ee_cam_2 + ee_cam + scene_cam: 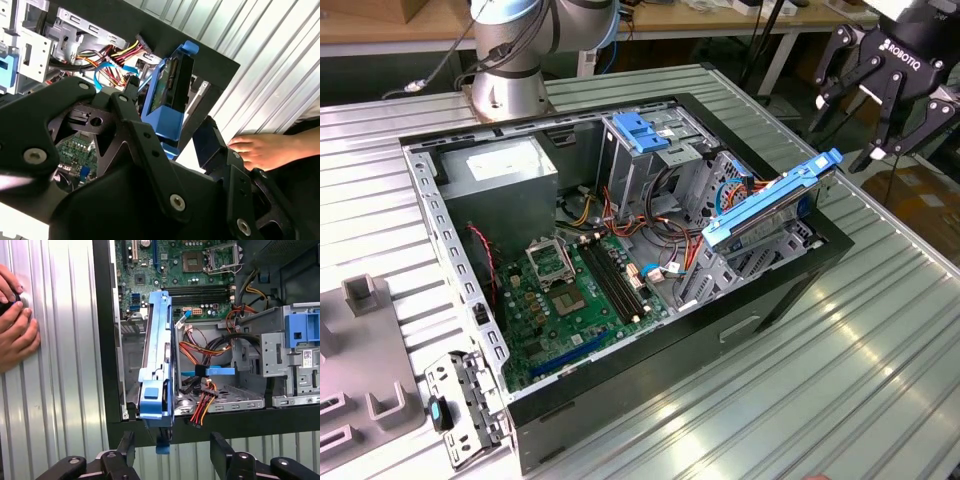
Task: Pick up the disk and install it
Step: 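Insert the disk into the insertion slot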
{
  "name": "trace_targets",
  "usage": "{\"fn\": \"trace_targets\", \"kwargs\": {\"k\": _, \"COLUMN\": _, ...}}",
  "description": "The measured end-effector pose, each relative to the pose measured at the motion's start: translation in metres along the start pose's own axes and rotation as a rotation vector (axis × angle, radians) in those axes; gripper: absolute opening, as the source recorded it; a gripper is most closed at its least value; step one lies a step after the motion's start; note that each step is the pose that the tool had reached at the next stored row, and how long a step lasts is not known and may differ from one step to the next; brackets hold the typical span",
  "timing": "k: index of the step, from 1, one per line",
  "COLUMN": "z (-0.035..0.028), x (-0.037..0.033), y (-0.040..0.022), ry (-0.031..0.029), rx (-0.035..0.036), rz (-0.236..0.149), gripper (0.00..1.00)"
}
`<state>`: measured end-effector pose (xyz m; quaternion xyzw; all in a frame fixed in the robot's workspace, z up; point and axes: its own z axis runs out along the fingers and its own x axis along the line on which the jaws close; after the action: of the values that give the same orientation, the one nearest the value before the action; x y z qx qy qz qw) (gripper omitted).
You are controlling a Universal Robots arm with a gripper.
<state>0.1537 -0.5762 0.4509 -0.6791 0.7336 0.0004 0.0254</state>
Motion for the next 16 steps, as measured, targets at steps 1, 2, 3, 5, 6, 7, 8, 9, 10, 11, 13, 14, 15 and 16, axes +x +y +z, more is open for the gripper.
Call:
{"fn": "trace_targets", "kwargs": {"k": 1, "z": 0.0016, "x": 0.0007, "y": 0.0, "ry": 0.0006, "rx": -0.0033, "rz": 0.005, "gripper": 0.7}}
{"fn": "trace_targets", "kwargs": {"k": 2, "z": 0.0029, "x": 0.0025, "y": -0.0001, "ry": 0.001, "rx": -0.0052, "rz": 0.008, "gripper": 0.7}}
{"fn": "trace_targets", "kwargs": {"k": 3, "z": 0.0038, "x": 0.004, "y": -0.0002, "ry": 0.0008, "rx": -0.006, "rz": 0.01, "gripper": 0.7}}
{"fn": "trace_targets", "kwargs": {"k": 5, "z": 0.0055, "x": 0.0077, "y": -0.0005, "ry": 0.0012, "rx": -0.0071, "rz": 0.013, "gripper": 0.7}}
{"fn": "trace_targets", "kwargs": {"k": 6, "z": 0.0064, "x": 0.0099, "y": -0.0006, "ry": 0.0011, "rx": -0.0075, "rz": 0.014, "gripper": 0.7}}
{"fn": "trace_targets", "kwargs": {"k": 7, "z": 0.0075, "x": 0.0118, "y": -0.0007, "ry": 0.0012, "rx": -0.008, "rz": 0.015, "gripper": 0.7}}
{"fn": "trace_targets", "kwargs": {"k": 8, "z": 0.0087, "x": 0.0133, "y": -0.0008, "ry": 0.0013, "rx": -0.0097, "rz": 0.016, "gripper": 0.7}}
{"fn": "trace_targets", "kwargs": {"k": 9, "z": 0.0101, "x": 0.0139, "y": -0.0006, "ry": 0.0013, "rx": -0.0117, "rz": 0.017, "gripper": 0.7}}
{"fn": "trace_targets", "kwargs": {"k": 10, "z": 0.0114, "x": 0.0142, "y": 0.0, "ry": 0.0018, "rx": -0.014, "rz": 0.017, "gripper": 0.7}}
{"fn": "trace_targets", "kwargs": {"k": 11, "z": 0.0135, "x": 0.0145, "y": 0.0016, "ry": 0.0021, "rx": -0.0163, "rz": 0.018, "gripper": 0.7}}
{"fn": "trace_targets", "kwargs": {"k": 13, "z": 0.0172, "x": 0.0153, "y": 0.0054, "ry": 0.0022, "rx": -0.0189, "rz": 0.018, "gripper": 0.7}}
{"fn": "trace_targets", "kwargs": {"k": 14, "z": 0.0189, "x": 0.0156, "y": 0.0072, "ry": 0.0024, "rx": -0.0199, "rz": 0.018, "gripper": 0.7}}
{"fn": "trace_targets", "kwargs": {"k": 15, "z": 0.0211, "x": 0.0159, "y": 0.0089, "ry": 0.0024, "rx": -0.0206, "rz": 0.019, "gripper": 0.7}}
{"fn": "trace_targets", "kwargs": {"k": 16, "z": 0.0228, "x": 0.016, "y": 0.0098, "ry": 0.0024, "rx": -0.021, "rz": 0.021, "gripper": 0.7}}
